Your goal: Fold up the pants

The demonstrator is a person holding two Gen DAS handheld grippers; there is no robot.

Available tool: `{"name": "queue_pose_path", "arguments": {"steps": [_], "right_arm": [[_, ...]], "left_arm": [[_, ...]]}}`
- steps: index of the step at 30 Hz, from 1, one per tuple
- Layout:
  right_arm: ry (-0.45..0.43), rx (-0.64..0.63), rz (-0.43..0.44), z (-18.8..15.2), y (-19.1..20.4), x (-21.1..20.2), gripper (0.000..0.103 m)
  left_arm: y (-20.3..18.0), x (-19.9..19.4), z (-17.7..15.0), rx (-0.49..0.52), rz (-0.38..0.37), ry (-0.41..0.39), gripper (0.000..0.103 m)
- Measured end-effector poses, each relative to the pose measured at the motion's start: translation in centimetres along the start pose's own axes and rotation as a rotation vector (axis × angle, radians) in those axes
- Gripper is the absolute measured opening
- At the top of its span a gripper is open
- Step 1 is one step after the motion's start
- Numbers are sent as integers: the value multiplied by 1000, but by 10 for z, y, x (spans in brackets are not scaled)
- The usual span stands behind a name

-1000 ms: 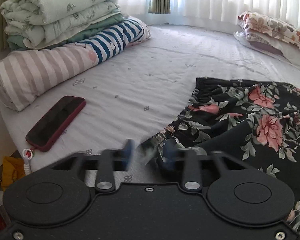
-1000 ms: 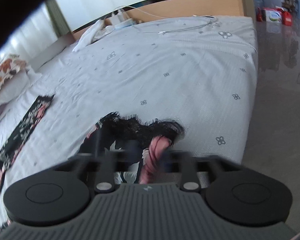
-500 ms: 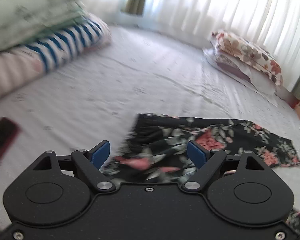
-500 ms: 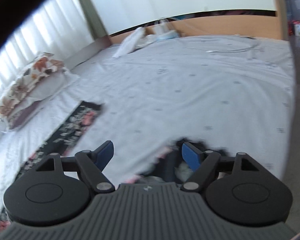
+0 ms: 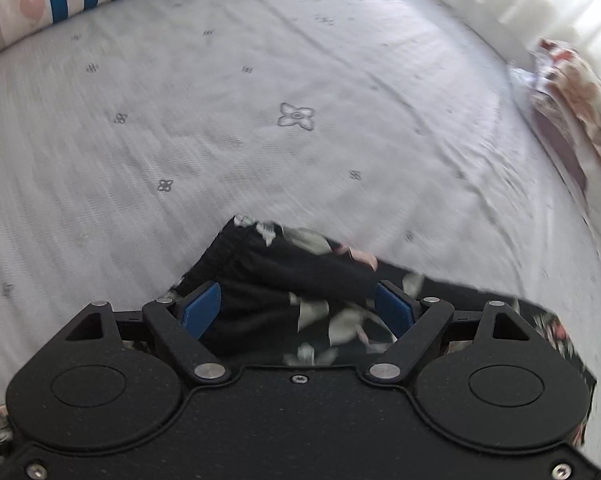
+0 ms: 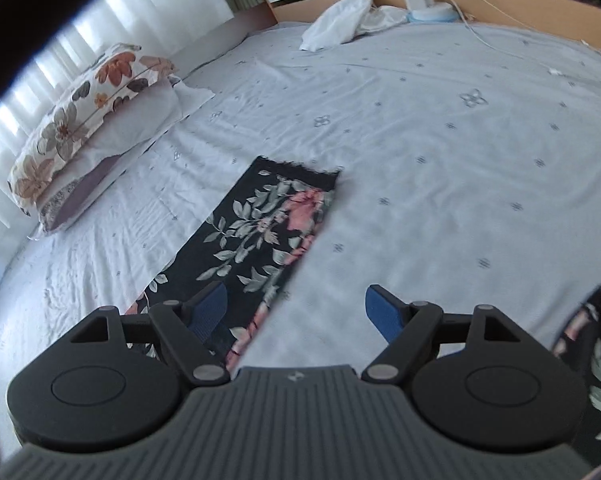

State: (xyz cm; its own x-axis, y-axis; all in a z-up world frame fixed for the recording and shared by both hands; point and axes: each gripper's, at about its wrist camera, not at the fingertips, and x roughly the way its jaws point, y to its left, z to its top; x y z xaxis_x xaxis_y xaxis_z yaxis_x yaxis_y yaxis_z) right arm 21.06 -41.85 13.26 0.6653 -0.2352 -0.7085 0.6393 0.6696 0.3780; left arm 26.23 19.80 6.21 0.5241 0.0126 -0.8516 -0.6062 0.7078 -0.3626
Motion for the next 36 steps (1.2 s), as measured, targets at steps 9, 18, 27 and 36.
{"name": "queue_pose_path", "arguments": {"steps": [9,18,27,36], "right_arm": [[7,-94,33,12,86,71,86],[45,-123,-38,23,139,171,86],[35,-56,-114,35,145,260,87],[23,-107,-245,35,161,312,94]], "left_arm": [[-17,61,31,-50,77,-19,96],[-40,91,14,134,298,-93,102],[-17,66,2,87,221,-242,16],[0,63,-2,73,160,-273,11]]}}
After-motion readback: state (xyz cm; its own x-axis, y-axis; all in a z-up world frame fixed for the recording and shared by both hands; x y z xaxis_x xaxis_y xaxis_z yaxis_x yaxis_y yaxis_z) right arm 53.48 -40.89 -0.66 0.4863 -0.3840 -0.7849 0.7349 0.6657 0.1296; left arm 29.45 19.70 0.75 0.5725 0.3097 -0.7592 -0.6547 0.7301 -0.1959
